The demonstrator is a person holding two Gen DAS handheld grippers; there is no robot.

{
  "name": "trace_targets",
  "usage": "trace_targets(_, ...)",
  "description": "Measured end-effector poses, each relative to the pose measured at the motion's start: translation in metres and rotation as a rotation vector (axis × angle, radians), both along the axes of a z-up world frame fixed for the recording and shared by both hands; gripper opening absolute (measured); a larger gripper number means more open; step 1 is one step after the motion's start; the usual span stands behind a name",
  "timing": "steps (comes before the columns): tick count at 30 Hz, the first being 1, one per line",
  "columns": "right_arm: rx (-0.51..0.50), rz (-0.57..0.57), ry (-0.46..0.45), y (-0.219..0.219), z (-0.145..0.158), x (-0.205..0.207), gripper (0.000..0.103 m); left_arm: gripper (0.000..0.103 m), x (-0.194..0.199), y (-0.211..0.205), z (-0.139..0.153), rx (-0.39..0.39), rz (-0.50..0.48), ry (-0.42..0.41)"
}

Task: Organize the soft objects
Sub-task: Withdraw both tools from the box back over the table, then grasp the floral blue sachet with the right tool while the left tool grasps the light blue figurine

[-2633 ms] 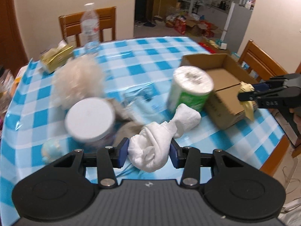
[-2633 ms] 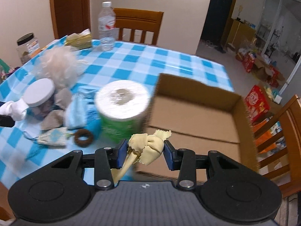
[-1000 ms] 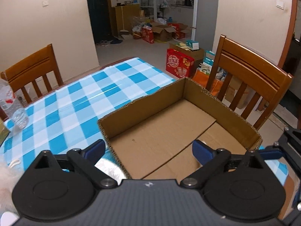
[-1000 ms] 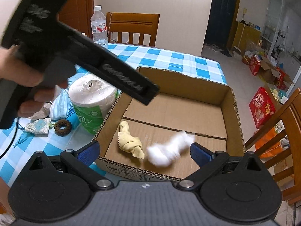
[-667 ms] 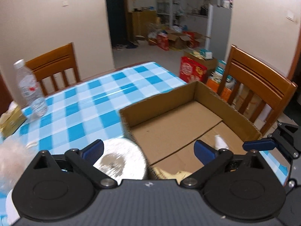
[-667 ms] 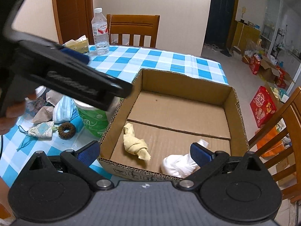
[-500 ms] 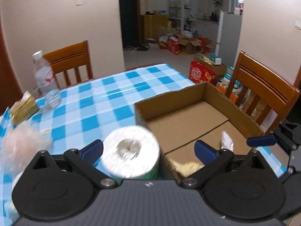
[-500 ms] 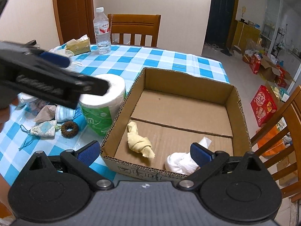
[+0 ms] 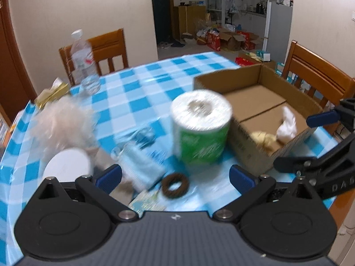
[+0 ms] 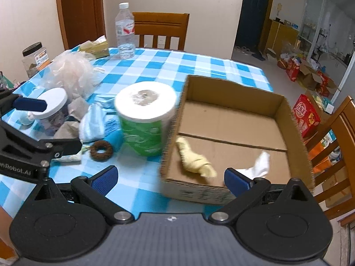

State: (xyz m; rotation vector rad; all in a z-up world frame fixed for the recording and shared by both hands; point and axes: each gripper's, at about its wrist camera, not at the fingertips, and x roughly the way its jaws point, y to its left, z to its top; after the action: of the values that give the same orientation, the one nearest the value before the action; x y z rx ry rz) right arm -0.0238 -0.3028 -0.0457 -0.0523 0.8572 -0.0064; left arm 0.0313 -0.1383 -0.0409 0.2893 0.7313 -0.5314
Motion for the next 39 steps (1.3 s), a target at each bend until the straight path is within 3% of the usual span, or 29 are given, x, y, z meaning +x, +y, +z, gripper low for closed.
trace_targets(6,0.006,0.004,0.042,0.041,-0.012,0.009,0.103,0.102,0.007,0.054,-0.013,-0.008,0.04,0.069)
trace_targets(19,-0.024,0.102,0.124,0.124,-0.05,0.051,0.103,0.102,0.032,0.148,-0.043,0.032,0.177,0.118)
trace_targets(26,-0.06,0.13,0.134,0.153,-0.064,0.081,0.103,0.102,0.044,0.18,-0.052,0.017,0.236,0.135)
trace_targets(39,-0.098,0.021,0.135,0.174,-0.083,0.126,0.103,0.102,0.059,0.204,-0.059,-0.012,0.286,0.138)
